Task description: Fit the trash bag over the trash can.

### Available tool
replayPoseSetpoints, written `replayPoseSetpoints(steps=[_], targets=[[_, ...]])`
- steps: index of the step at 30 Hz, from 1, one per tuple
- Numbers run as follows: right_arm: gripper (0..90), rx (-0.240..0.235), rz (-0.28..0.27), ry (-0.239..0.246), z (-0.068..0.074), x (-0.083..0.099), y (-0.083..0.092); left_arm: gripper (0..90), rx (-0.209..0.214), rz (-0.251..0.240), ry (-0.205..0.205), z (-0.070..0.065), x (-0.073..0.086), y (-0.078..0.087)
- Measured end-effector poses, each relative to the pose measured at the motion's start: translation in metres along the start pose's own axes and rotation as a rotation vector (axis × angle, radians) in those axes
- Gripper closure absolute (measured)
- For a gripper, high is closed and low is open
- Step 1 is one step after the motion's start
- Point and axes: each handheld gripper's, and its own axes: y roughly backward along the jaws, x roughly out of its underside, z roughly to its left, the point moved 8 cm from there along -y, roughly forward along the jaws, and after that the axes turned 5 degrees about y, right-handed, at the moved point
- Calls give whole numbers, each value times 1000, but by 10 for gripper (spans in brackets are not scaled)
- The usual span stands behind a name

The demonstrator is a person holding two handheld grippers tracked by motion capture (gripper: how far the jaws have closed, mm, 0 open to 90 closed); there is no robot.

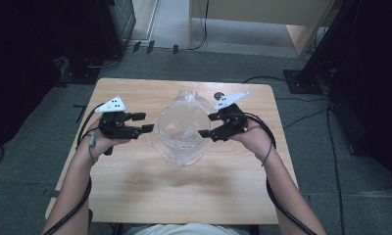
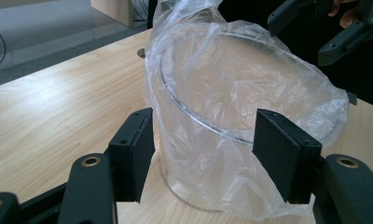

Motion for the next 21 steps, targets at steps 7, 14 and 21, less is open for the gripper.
replayPoseSetpoints(steps=[7, 14, 21], targets=[[261, 30, -15, -16, -7, 18, 14, 378, -13, -11, 16, 7, 2, 9], [261, 52, -16, -36, -14, 44, 20, 378, -32, -2, 32, 20, 16, 7], [260, 88, -28, -91, -25, 67, 18, 378, -31, 23, 23, 29, 33, -1]])
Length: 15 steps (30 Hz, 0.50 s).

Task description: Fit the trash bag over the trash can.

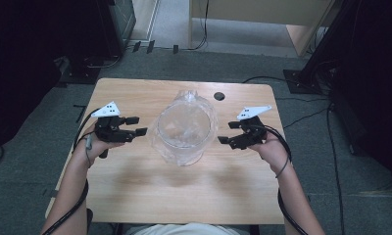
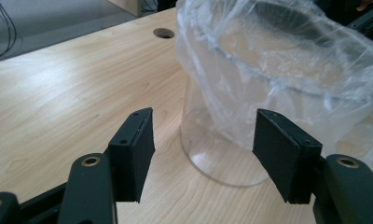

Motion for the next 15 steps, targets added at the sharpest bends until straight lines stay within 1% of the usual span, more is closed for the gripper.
replayPoseSetpoints(steps=[2, 4, 7, 11, 15], targets=[[247, -10, -3, -13, -2, 6, -1, 378, 2, -2, 5, 3, 4, -2], [246, -1, -15, -32, -5, 13, -5, 374, 9, -5, 31, 5, 8, -5], [246, 8, -11, -49, -8, 26, -14, 379, 0, 3, 25, 9, 14, -10], [246, 8, 28, -45, -9, 41, -27, 381, -1, 9, 18, 13, 20, -16], [246, 14, 39, -34, -9, 47, -35, 381, -6, 17, 15, 16, 26, -22]])
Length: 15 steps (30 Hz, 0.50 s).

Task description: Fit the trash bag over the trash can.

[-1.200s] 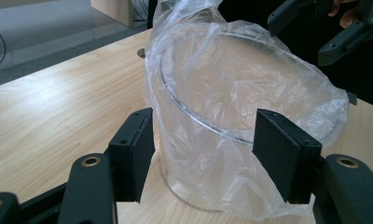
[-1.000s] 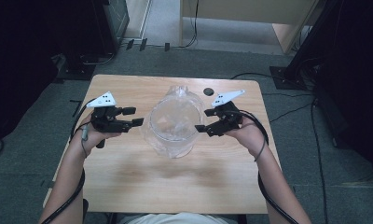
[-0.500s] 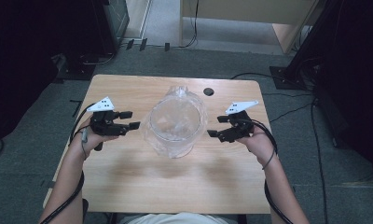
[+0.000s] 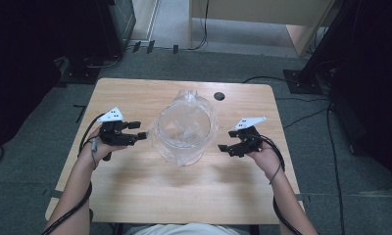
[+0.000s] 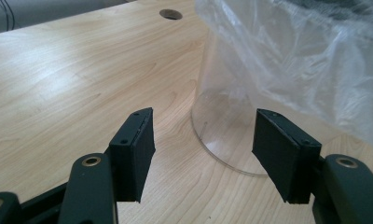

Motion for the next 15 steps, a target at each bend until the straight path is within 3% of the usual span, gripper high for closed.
replayPoseSetpoints(steps=[7, 9, 12, 15], targets=[[237, 6, -11, 21, -2, 4, -10, 379, -3, 46, -36, 3, 16, -15], [237, 21, 1, 33, -5, 7, -13, 381, -21, 61, -64, 5, 20, -20], [237, 20, 5, 27, -7, 13, -18, 378, -27, 73, -60, 7, 24, -25], [237, 9, 22, 22, -6, 20, -25, 376, -31, 83, -86, 8, 28, -30]])
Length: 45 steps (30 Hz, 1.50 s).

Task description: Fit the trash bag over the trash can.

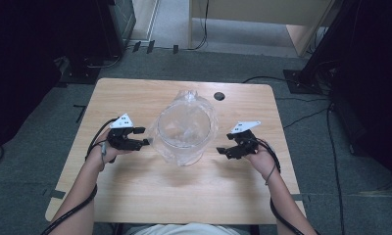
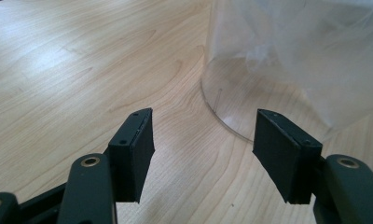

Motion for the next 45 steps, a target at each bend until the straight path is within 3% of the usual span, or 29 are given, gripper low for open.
replayPoseSetpoints(steps=[4, 16, 20, 23, 27, 33, 37, 45], targets=[[237, -4, 27, 12, 0, 7, -9, 374, -1, 23, -19, 0, 6, -6], [221, -7, 69, 18, 0, 21, -26, 368, -2, 104, -4, 4, 25, -21], [209, -4, 19, -3, -1, 19, -30, 367, -10, 125, 0, 4, 29, -25], [189, 23, 12, 30, -1, 18, -34, 366, -14, 152, -1, 3, 33, -29], [157, 39, 12, 64, 0, 18, -37, 356, -15, 151, -9, 2, 33, -32], [141, 63, -22, 35, 1, 17, -40, 210, -24, 140, -25, -3, 33, -39], [134, 70, -19, 29, 1, 16, -41, 176, -46, 144, -91, -6, 35, -41], [133, 73, -19, 28, 2, 16, -41, 139, -39, 132, -87, -7, 35, -42]])
